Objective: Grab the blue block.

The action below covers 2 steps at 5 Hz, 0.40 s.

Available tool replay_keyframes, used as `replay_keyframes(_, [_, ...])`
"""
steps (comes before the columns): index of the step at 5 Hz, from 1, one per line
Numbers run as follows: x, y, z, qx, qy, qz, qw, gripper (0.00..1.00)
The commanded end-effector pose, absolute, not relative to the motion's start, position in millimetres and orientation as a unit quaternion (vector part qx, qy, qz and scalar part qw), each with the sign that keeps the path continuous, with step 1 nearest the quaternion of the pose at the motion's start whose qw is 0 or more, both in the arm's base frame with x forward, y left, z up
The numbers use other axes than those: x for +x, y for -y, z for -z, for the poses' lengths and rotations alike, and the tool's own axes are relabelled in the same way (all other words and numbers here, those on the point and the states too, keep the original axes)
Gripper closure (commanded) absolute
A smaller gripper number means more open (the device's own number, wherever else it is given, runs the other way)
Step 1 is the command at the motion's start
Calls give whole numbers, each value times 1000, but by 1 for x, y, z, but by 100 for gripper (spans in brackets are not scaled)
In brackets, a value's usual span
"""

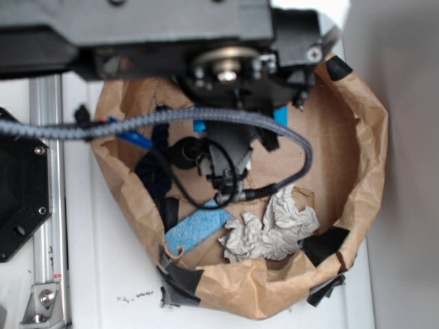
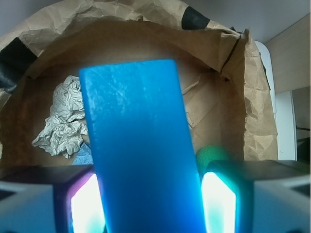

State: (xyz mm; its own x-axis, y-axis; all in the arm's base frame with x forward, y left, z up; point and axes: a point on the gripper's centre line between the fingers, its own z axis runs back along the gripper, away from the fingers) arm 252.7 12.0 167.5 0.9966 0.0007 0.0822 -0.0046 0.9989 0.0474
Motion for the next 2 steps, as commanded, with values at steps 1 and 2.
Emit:
replay_keyframes(1, [264,-2,-178,20,64,5,998,100])
replay_keyframes(2, [262,0,-179,14,88,21,996,100])
